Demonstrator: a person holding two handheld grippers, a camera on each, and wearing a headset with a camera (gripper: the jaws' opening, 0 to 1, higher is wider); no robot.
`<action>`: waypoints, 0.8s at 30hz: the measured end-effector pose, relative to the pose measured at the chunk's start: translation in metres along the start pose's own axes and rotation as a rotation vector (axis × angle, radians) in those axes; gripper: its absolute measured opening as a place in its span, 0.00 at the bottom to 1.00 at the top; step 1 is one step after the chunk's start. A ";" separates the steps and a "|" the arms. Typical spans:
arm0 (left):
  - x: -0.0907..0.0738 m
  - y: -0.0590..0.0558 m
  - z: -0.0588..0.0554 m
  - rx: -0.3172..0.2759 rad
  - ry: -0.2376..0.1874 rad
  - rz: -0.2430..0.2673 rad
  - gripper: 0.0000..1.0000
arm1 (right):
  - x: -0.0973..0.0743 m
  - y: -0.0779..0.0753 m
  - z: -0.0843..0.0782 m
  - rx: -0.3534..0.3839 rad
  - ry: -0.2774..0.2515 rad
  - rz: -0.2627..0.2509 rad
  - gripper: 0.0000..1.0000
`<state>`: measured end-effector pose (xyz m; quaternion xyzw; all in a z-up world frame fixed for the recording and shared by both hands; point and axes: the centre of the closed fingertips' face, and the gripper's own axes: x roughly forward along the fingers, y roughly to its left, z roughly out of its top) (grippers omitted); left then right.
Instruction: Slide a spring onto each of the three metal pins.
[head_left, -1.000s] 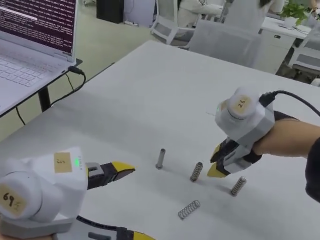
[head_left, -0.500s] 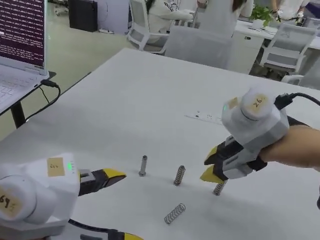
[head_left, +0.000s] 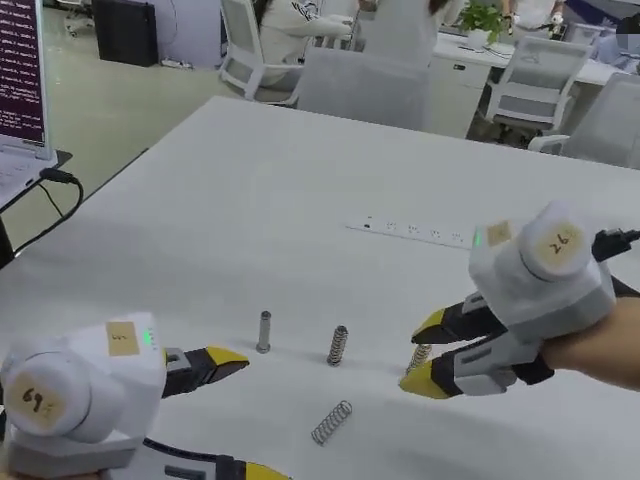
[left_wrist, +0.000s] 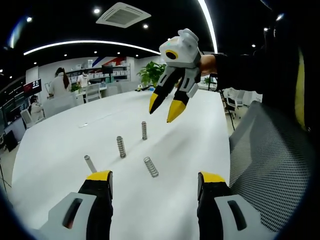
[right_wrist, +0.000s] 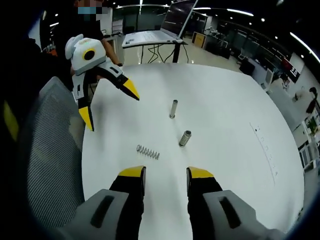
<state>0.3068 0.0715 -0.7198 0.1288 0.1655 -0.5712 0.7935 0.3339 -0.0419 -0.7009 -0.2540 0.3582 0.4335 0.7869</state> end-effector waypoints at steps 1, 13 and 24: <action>0.002 0.000 -0.001 0.001 0.003 -0.003 0.63 | -0.001 0.000 -0.002 0.008 -0.005 -0.006 0.32; 0.028 0.001 -0.010 -0.032 0.010 -0.016 0.57 | -0.013 0.005 -0.031 0.160 -0.078 -0.075 0.42; 0.046 0.004 -0.017 -0.068 0.016 -0.016 0.50 | -0.017 -0.001 -0.039 0.275 -0.182 -0.133 0.64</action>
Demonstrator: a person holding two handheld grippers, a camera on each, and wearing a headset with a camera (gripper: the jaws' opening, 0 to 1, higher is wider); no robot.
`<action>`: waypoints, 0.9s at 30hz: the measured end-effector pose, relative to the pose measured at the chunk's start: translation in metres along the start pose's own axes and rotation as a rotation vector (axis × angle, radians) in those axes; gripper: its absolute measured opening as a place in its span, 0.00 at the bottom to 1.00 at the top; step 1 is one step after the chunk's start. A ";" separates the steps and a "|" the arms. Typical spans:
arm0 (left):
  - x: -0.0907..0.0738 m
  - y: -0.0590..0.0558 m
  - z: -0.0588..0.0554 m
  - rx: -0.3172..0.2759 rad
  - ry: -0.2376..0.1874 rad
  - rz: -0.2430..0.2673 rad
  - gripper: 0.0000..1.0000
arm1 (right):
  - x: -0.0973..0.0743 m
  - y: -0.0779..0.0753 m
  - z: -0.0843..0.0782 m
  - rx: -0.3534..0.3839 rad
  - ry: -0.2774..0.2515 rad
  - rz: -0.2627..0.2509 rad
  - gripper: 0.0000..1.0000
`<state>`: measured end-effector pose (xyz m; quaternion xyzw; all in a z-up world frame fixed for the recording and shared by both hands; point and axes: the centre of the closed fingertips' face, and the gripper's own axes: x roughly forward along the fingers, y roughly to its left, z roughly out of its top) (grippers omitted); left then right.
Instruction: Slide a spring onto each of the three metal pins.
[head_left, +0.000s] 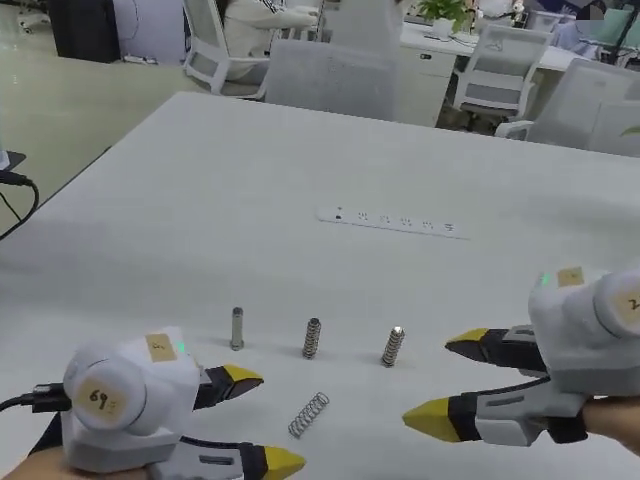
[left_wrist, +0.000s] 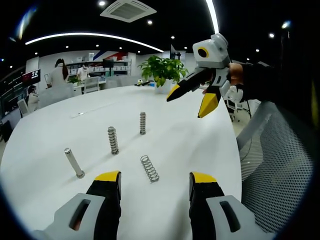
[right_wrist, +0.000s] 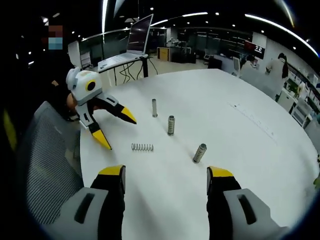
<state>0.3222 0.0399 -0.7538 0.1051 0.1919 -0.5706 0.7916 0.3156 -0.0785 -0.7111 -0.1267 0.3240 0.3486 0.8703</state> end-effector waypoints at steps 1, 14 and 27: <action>0.001 0.000 -0.001 -0.005 0.002 -0.003 0.49 | 0.000 -0.001 0.000 0.006 -0.006 -0.004 0.66; 0.019 0.002 -0.009 0.007 0.030 -0.012 0.38 | 0.006 0.002 0.001 0.107 -0.122 -0.031 0.93; 0.042 0.004 -0.020 0.079 0.088 -0.023 0.30 | 0.009 0.011 -0.009 0.122 -0.104 -0.015 0.94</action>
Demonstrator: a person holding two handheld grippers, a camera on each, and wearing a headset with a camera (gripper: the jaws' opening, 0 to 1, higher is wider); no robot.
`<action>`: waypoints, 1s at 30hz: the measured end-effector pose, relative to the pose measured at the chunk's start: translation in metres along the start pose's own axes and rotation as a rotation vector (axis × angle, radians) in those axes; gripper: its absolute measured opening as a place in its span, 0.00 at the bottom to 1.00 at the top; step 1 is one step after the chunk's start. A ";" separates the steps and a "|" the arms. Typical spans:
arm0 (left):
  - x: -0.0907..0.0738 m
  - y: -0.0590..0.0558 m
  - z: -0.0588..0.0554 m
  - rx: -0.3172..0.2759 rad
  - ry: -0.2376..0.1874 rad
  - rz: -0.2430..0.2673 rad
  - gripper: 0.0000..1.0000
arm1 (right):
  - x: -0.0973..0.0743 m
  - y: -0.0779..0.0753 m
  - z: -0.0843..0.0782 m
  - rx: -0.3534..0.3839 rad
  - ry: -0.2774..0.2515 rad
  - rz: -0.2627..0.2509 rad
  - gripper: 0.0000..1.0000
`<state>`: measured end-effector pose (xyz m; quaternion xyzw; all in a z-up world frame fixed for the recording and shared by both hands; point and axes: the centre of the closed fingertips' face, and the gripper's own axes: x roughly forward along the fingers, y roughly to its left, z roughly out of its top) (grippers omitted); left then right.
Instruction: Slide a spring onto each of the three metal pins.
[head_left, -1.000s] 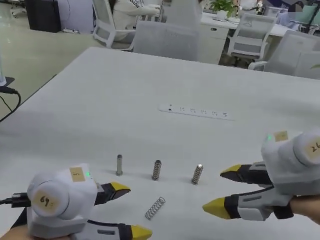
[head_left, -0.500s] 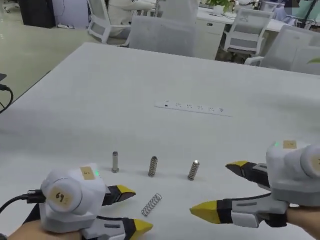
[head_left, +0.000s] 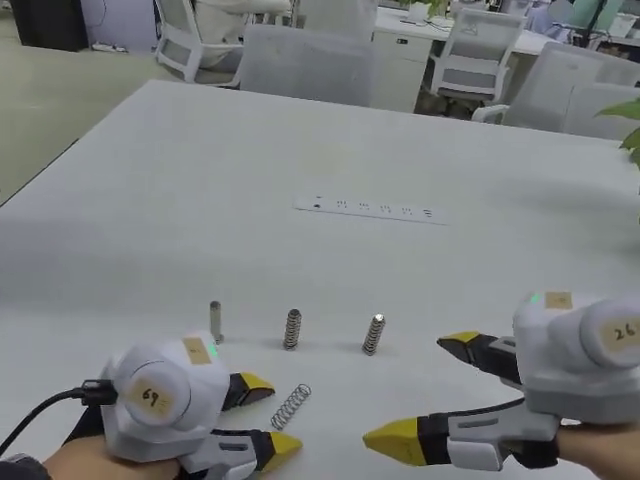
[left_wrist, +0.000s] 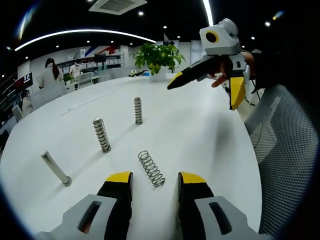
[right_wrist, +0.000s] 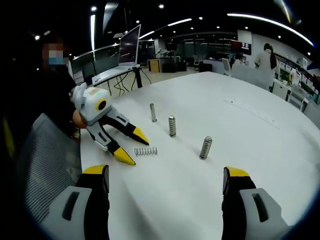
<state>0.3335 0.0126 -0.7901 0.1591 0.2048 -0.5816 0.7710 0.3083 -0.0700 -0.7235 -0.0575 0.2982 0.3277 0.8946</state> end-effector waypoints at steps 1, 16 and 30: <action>0.000 0.000 0.001 0.002 -0.008 0.000 0.30 | 0.000 0.001 0.000 0.001 -0.001 0.001 0.94; -0.013 0.029 -0.004 -0.009 -0.010 0.093 0.17 | 0.002 0.005 -0.005 0.003 0.008 0.013 0.92; -0.008 0.024 -0.002 0.052 -0.001 0.077 0.04 | 0.003 0.009 -0.004 -0.009 0.016 0.023 0.90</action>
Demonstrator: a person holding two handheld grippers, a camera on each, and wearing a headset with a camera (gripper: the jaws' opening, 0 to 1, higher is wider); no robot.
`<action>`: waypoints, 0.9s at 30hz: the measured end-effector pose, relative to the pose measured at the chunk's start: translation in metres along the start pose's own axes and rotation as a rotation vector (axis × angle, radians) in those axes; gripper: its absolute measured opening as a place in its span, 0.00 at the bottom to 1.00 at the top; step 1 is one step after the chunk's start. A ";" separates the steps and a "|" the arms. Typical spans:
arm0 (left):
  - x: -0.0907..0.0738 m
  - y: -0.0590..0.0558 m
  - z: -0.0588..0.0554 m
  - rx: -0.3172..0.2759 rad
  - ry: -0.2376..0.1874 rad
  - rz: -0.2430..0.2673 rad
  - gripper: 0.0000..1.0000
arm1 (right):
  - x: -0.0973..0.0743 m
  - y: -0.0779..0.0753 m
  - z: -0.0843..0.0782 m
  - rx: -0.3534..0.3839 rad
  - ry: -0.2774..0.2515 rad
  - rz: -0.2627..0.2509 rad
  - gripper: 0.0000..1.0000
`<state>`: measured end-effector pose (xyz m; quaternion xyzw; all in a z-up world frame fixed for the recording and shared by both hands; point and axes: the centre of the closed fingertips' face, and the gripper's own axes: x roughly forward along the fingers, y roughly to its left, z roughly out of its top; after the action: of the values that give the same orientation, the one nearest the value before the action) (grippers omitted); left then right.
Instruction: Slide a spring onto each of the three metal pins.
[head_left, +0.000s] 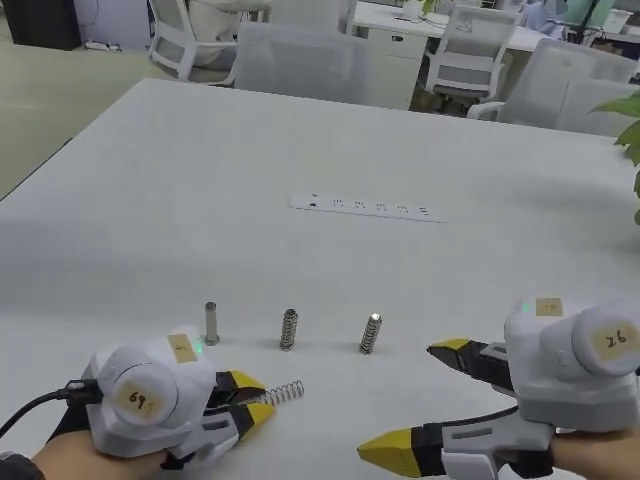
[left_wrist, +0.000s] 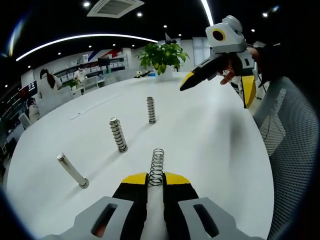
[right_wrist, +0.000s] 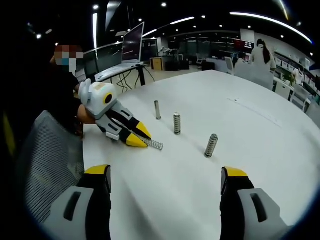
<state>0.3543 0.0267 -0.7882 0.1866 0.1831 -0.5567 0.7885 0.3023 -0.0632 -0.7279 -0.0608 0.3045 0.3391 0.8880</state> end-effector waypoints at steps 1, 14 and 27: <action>0.000 0.000 0.000 -0.001 0.001 -0.001 0.03 | 0.000 0.000 0.001 -0.003 -0.001 0.001 0.90; -0.017 -0.005 0.008 -0.038 -0.022 -0.033 0.03 | -0.001 0.007 0.005 -0.030 0.000 0.017 0.84; -0.041 -0.027 0.038 -0.021 -0.103 -0.088 0.03 | 0.000 0.021 0.012 -0.057 0.000 0.074 0.61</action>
<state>0.3188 0.0327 -0.7375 0.1412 0.1564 -0.5975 0.7737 0.2951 -0.0434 -0.7162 -0.0749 0.2969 0.3803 0.8727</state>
